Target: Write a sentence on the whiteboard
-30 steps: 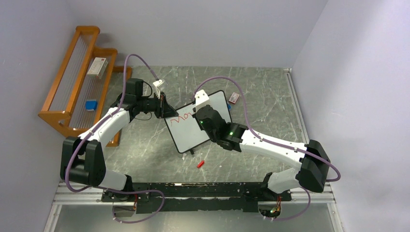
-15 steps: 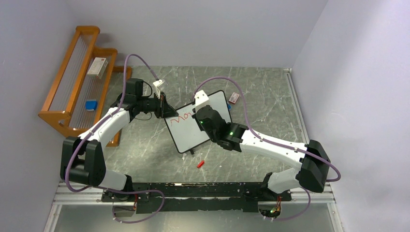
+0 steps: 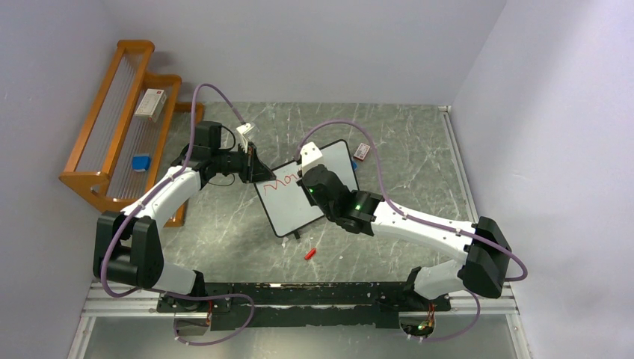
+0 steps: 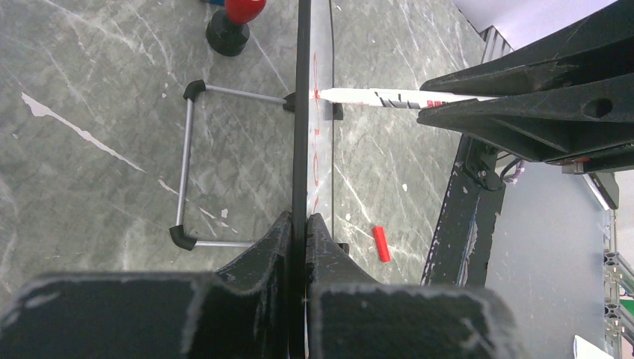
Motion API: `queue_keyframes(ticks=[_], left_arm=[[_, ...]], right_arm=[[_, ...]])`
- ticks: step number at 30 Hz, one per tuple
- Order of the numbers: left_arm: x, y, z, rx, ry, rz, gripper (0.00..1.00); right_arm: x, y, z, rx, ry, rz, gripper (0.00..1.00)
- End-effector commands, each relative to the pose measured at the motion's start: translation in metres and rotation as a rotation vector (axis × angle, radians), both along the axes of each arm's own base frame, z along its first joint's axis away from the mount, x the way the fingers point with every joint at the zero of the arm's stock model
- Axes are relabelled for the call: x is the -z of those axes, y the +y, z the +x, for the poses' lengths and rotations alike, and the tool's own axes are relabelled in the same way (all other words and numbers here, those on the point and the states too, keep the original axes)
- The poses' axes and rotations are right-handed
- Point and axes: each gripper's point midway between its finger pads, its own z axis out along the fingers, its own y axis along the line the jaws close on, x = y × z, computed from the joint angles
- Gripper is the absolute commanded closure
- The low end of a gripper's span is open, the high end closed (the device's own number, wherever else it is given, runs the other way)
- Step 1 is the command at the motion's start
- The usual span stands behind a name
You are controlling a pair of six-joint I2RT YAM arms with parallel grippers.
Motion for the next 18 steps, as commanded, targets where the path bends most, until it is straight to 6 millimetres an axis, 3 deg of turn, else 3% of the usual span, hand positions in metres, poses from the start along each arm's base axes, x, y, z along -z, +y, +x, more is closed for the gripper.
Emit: queue_keyframes(ticks=[1,18], left_arm=[[0.034,-0.001,-0.014,0.021,0.070,0.084,0.95],[0.035,-0.002,-0.014,0.025,0.071,0.085,0.95]], right_arm=[[0.014,-0.008,-0.007,0.001,0.034,-0.028,1.00],[0.016,-0.021,0.000,0.076,0.006,-0.044,1.00]])
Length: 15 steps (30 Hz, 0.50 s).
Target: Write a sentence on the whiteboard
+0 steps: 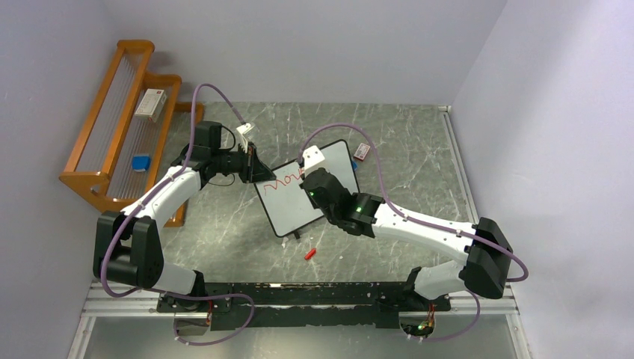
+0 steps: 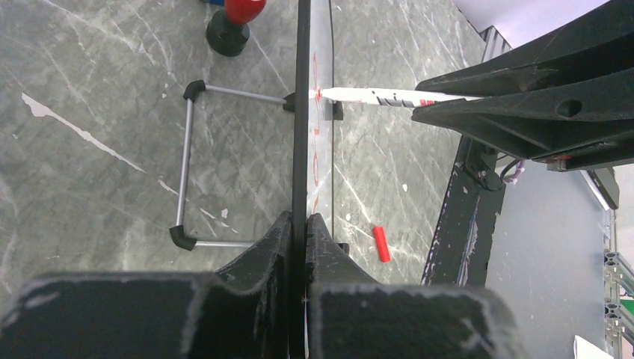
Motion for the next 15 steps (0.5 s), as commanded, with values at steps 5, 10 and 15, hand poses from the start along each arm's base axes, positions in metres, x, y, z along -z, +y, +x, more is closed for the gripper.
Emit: queue_keyframes(ticks=[5,10,15], left_arm=[[0.034,-0.002,-0.014,0.026,0.068,0.085,0.95],[0.035,-0.001,-0.014,0.022,0.070,0.087,0.95],[0.035,-0.001,-0.013,0.017,0.072,0.092,0.95]], right_arm=[[-0.001,-0.009,0.007,0.060,-0.032,-0.002,1.00],[-0.007,-0.006,0.006,0.045,-0.038,0.023,1.00],[-0.018,-0.008,0.001,0.018,-0.048,0.057,1.00]])
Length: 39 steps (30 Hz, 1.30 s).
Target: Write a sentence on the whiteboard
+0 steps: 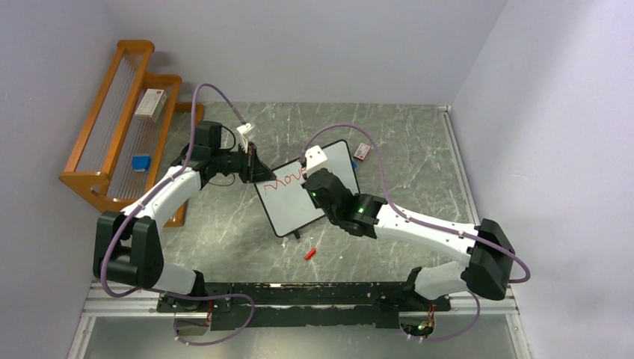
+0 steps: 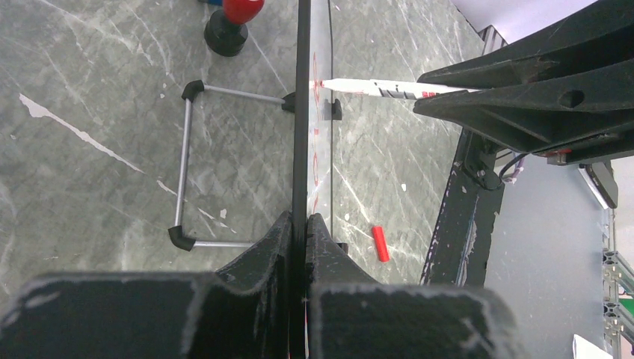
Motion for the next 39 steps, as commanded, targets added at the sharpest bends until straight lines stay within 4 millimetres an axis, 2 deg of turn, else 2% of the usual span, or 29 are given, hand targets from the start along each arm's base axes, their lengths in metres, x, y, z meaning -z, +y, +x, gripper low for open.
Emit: queue_keyframes(ticks=[1,6,9,31,39], left_arm=[[0.036,0.000,-0.013,0.014,0.072,0.094,0.95],[0.035,0.000,-0.013,0.016,0.068,0.092,0.95],[0.035,-0.001,-0.013,0.018,0.069,0.090,0.95],[0.037,-0.001,-0.014,0.022,0.072,0.094,0.95],[0.038,0.000,-0.013,0.018,0.074,0.100,0.95]], right_arm=[[-0.020,-0.004,-0.002,-0.009,-0.037,0.064,1.00],[-0.027,-0.021,0.005,0.021,-0.053,0.062,1.00],[-0.030,-0.025,0.009,0.021,-0.059,0.078,1.00],[-0.019,-0.020,0.028,0.022,-0.052,0.066,1.00],[-0.008,-0.025,0.025,0.026,-0.022,0.040,1.00]])
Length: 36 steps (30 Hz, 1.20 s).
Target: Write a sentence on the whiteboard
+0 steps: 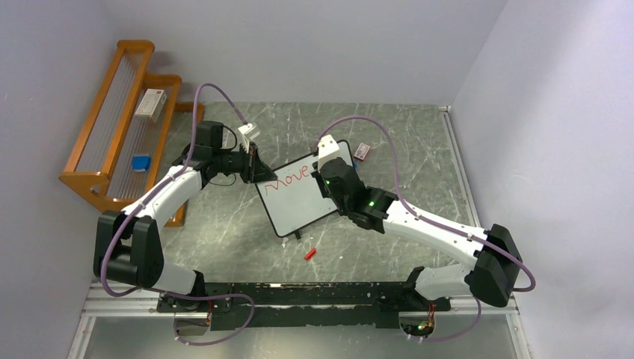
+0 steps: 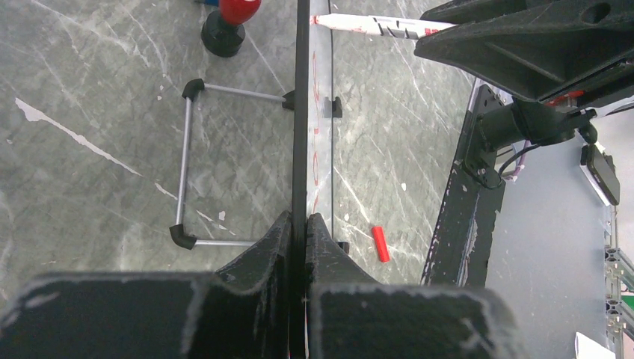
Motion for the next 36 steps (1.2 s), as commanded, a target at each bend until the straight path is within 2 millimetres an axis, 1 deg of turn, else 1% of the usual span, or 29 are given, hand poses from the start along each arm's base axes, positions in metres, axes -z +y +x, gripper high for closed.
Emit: queue_keyframes(ticks=[1,8,14,25,36], left_arm=[[0.037,0.002,-0.012,0.008,0.076,0.096,0.95],[0.038,0.003,-0.012,0.006,0.077,0.099,0.95],[0.038,0.002,-0.012,0.009,0.080,0.096,0.95],[0.039,0.002,-0.013,0.016,0.084,0.096,0.95],[0.040,0.001,-0.013,0.018,0.086,0.096,0.95]], right_arm=[[0.010,-0.006,0.000,0.011,0.020,-0.015,1.00],[0.020,-0.016,-0.008,0.022,0.050,-0.029,1.00],[0.023,-0.018,-0.010,0.023,0.053,-0.029,1.00],[0.002,-0.011,0.006,0.040,-0.025,-0.013,1.00],[-0.014,-0.007,0.015,0.042,-0.066,0.009,1.00]])
